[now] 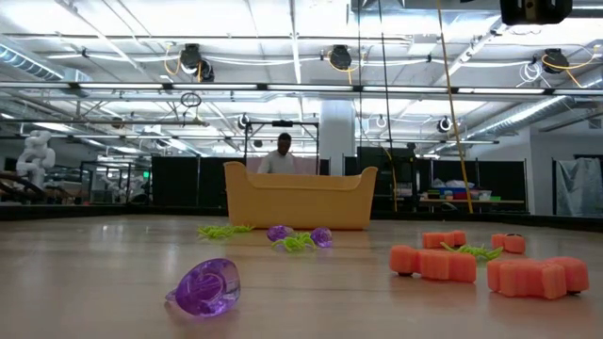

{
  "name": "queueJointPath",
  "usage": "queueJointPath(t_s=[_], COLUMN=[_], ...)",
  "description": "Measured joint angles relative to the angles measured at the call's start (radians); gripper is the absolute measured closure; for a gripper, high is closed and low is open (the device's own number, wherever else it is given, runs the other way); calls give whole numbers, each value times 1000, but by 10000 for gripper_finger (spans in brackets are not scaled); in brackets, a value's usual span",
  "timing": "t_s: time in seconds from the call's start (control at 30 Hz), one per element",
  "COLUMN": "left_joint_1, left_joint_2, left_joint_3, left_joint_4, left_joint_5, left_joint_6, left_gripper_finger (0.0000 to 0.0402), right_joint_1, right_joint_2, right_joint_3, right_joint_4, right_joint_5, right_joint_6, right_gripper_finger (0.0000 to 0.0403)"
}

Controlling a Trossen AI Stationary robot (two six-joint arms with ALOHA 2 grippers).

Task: Sort Halloween decoration
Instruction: Put the green spider toy into the yellow bin

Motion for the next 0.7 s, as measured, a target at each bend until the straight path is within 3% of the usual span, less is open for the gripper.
queueJointPath(t_s=[0.23,0.47,0.7], left_joint_1=[-39,-84,-98], left_joint_2=[11,114,232], left_joint_3=[-55,-73,-74], left_joint_4=[113,112,119], left_joint_5=[35,76,222], left_joint_6=[-2,5,-23], left_gripper_finger=[210,210,210], right_joint_1=[0,0,0], right_joint_2=[0,0,0], right_joint_3=[0,0,0], right_joint_4=[0,2,6], right_joint_5=[-1,-2,-2], right_joint_6=[-12,-13,-15], right_gripper_finger=[261,261,261])
